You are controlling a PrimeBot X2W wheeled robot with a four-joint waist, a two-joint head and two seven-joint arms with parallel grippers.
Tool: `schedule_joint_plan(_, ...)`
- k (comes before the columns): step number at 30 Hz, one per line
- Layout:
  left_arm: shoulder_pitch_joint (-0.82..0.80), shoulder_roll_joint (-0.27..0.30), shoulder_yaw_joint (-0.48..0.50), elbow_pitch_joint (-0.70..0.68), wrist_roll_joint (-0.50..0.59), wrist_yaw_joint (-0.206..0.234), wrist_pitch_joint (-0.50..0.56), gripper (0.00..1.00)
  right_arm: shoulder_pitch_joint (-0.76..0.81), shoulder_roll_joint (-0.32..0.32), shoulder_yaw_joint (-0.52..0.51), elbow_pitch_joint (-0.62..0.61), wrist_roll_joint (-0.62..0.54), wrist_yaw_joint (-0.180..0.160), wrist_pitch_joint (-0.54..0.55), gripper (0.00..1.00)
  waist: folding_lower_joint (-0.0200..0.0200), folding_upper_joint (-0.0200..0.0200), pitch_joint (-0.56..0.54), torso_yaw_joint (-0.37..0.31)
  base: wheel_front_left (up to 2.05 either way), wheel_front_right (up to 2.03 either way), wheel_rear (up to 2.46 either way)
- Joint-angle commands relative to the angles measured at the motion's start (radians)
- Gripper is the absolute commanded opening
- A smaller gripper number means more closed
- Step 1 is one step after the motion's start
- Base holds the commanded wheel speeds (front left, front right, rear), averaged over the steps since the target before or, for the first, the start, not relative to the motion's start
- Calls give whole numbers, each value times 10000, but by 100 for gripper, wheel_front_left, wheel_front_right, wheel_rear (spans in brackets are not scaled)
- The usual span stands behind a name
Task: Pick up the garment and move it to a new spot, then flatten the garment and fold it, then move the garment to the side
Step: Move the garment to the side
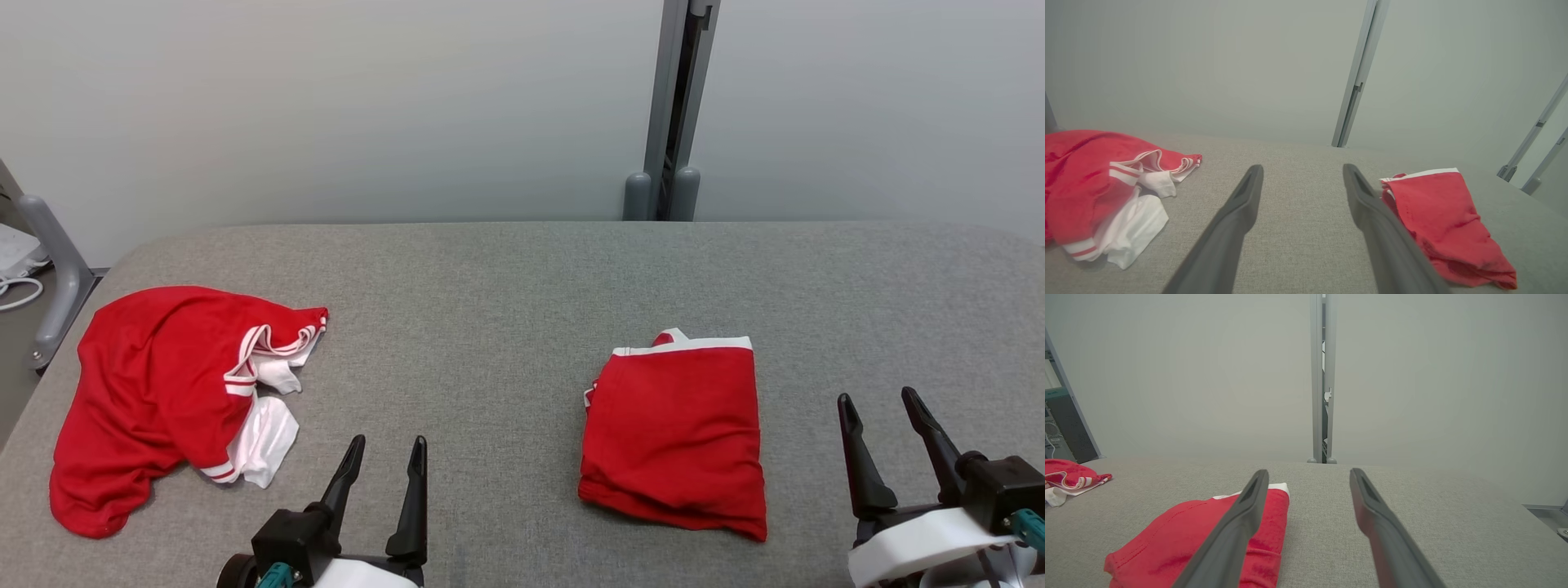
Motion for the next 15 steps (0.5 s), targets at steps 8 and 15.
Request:
schedule_joint_plan(8, -75, 44, 16, 20, 31, -4, -41, 100, -64, -23, -47, 18, -1, -3, -51, 100, 0, 0, -6, 29, 0, 0, 0)
schedule_joint_plan(15, -74, 44, -57, -24, -24, 26, -41, 100, -23, -43, 206, 325, 595, -1, -52, 100, 0, 0, 54, 84, 0, 0, 0)
